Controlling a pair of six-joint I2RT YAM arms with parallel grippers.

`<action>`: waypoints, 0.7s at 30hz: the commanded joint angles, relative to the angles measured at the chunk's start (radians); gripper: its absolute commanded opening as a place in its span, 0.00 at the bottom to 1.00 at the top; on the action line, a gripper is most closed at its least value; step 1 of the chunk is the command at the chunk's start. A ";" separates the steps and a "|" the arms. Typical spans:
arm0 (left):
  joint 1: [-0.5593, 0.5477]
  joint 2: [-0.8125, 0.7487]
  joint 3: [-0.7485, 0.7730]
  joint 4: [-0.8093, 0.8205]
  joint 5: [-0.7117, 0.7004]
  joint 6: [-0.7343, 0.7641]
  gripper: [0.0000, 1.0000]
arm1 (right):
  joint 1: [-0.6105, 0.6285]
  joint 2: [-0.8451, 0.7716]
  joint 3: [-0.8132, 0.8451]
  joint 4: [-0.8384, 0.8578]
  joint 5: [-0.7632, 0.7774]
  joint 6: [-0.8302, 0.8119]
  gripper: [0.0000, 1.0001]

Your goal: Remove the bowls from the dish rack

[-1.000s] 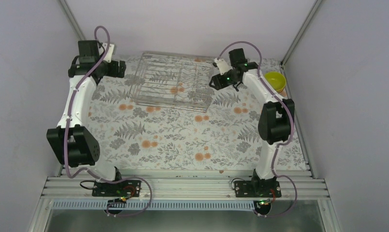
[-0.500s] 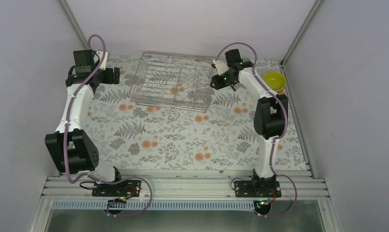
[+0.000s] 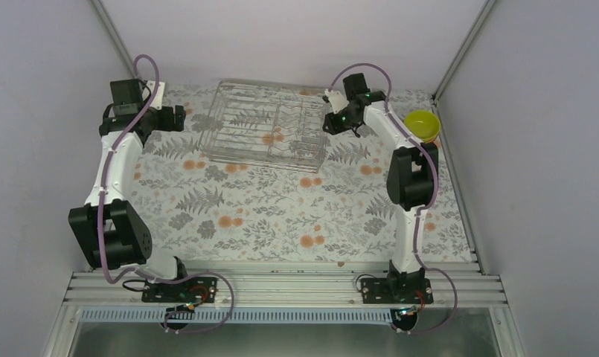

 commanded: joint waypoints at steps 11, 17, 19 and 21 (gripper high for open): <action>0.012 -0.023 -0.001 0.001 0.055 -0.011 1.00 | 0.025 -0.039 -0.092 -0.108 0.072 -0.071 0.04; 0.014 -0.008 0.022 -0.019 0.064 -0.012 1.00 | 0.026 -0.166 -0.298 -0.118 0.075 -0.067 0.04; 0.014 -0.009 0.022 -0.023 0.066 -0.012 1.00 | 0.025 -0.230 -0.378 -0.110 0.086 -0.081 0.04; 0.014 -0.013 0.018 -0.022 0.067 -0.011 1.00 | 0.024 -0.290 -0.454 -0.096 0.102 -0.098 0.04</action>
